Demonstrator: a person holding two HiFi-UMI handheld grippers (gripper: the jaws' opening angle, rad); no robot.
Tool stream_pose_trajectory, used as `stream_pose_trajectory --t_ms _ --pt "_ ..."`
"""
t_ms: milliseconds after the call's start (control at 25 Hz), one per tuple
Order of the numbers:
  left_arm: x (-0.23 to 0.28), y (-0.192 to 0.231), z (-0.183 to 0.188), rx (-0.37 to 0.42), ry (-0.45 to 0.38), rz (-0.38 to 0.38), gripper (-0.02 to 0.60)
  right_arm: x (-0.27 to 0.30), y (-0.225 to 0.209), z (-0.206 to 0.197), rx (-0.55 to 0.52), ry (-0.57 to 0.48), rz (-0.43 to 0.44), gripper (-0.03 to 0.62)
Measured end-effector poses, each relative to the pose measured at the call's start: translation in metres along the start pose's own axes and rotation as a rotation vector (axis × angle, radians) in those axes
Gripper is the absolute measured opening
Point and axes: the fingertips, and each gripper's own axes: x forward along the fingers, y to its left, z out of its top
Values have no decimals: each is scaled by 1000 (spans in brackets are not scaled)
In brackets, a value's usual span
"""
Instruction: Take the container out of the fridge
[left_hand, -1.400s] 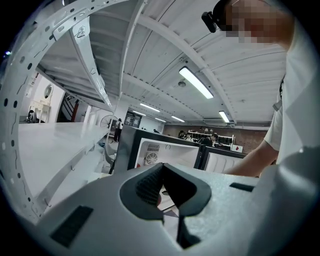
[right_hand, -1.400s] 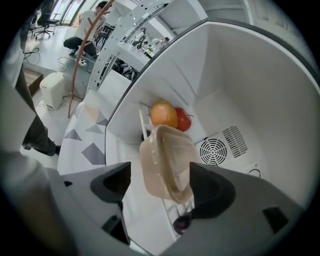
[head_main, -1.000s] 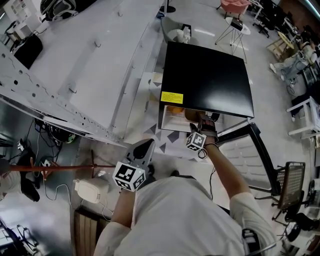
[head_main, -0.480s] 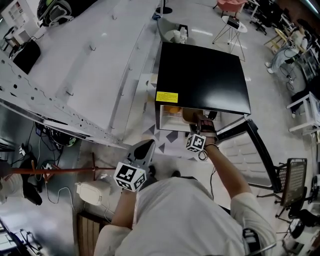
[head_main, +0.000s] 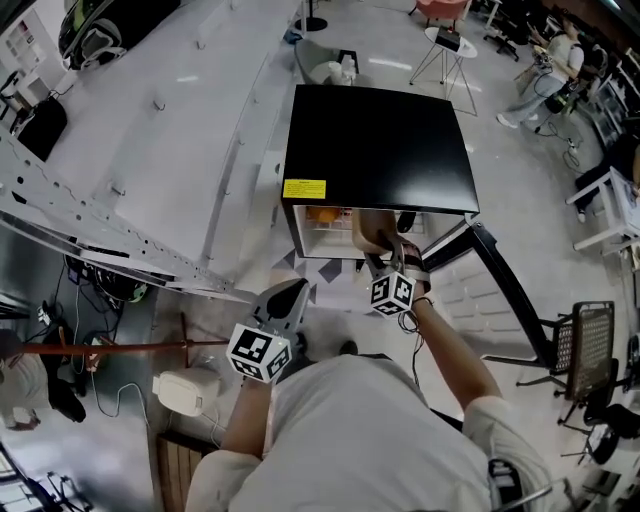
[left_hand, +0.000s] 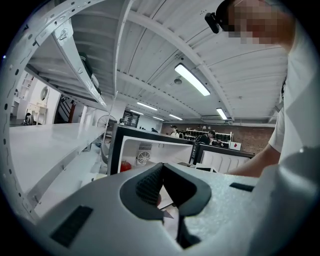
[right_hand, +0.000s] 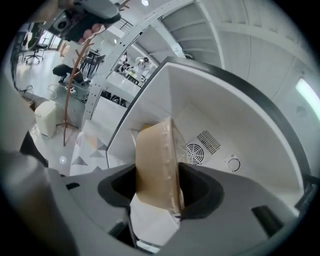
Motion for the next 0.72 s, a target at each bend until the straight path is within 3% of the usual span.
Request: stream_pose_trajectory --t_ms 360,720 --pt "7 -33 -7 7 18 9 2 -66 -15 7 283 -79 98 247" --pt "0 -53 -19 -17 32 19 2 -116 -19 8 480 -159 144 245"
